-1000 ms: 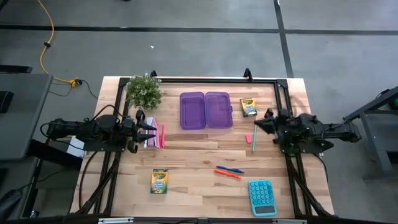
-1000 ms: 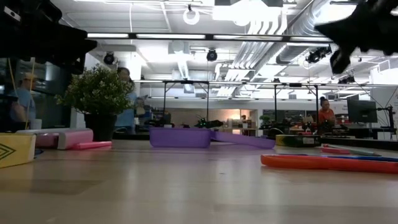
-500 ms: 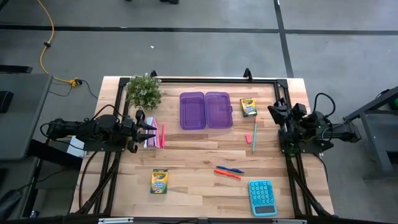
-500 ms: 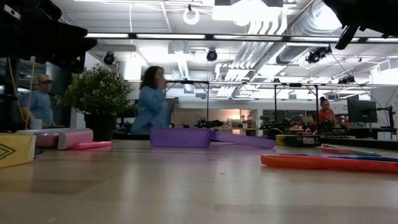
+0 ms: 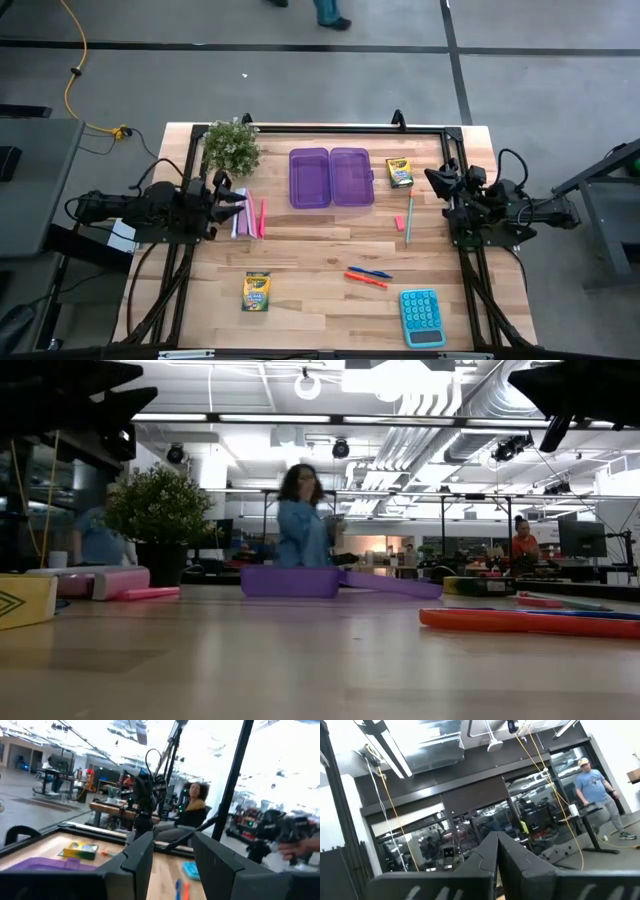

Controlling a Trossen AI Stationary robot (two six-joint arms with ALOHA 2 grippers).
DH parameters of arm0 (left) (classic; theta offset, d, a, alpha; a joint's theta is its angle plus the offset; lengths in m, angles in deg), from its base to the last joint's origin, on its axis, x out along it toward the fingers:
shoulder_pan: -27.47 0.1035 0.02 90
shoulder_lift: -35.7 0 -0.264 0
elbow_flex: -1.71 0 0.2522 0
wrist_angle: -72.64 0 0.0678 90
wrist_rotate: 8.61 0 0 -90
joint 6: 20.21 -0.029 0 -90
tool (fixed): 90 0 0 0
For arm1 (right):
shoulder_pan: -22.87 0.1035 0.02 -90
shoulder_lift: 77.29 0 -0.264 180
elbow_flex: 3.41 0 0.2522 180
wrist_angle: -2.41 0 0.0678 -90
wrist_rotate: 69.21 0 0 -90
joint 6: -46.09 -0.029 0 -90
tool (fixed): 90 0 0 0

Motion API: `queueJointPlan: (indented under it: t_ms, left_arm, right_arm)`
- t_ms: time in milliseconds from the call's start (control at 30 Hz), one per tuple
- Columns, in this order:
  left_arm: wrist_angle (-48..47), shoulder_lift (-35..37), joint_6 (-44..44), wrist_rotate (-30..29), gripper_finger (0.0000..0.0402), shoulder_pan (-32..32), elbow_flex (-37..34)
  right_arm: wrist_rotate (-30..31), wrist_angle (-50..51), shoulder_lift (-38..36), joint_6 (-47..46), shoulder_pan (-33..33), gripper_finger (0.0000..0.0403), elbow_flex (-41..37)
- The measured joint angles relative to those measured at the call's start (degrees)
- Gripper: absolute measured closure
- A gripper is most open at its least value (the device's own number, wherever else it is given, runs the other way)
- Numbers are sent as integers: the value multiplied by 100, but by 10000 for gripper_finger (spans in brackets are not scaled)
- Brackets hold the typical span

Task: Pick & place school supplies into a supply box
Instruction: Put the blue pencil into the purple supply box

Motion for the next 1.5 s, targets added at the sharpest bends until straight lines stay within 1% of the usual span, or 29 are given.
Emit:
queueJointPlan:
  t_ms: [200,267,333,400,433,467,533,600,733,833,967,1133,1267,1400,1500]
  left_arm:
    - [27,0,459,-18,271,0,-1]
    - [33,0,729,-116,271,0,-2]
    - [130,-2,1265,-568,271,-3,-2]
    - [375,-2,1864,-1146,271,2,-1]
    - [562,-11,2007,-1275,271,13,0]
    - [796,-46,2016,-1285,271,12,8]
    - [1038,-167,1755,-1189,271,11,182]
    - [1020,-392,1372,-1208,271,7,525]
    - [458,-1036,554,-1189,271,9,1362]
    - [-153,-1517,397,-1011,271,11,1964]
    - [-777,-2013,361,-791,271,11,2518]
    - [-884,-2247,361,-780,271,11,2762]
    - [-883,-2249,361,-780,271,11,2770]
    - [-882,-2249,363,-800,271,11,2770]
    - [-882,-2249,361,-907,271,11,2770]
  right_arm:
    - [53,46,0,0,0,402,0]
    - [51,49,0,-8,0,402,0]
    - [52,51,0,-295,0,402,0]
    - [94,41,0,-918,-2,402,2]
    - [102,14,0,-1212,-3,402,2]
    - [101,-29,0,-1360,-4,402,2]
    - [91,-156,0,-1489,-4,402,2]
    - [32,-396,0,-1439,-4,402,2]
    - [-164,-865,77,-996,-2,402,64]
    - [-253,-637,336,-747,-4,402,403]
    - [-437,207,995,-486,-2,402,1095]
    - [-510,1620,1804,-430,-2,402,1953]
    - [-508,2340,2200,-447,-2,402,2452]
    - [-481,2556,2439,-678,-8,402,2718]
    - [-140,2423,2573,-912,-15,402,2765]
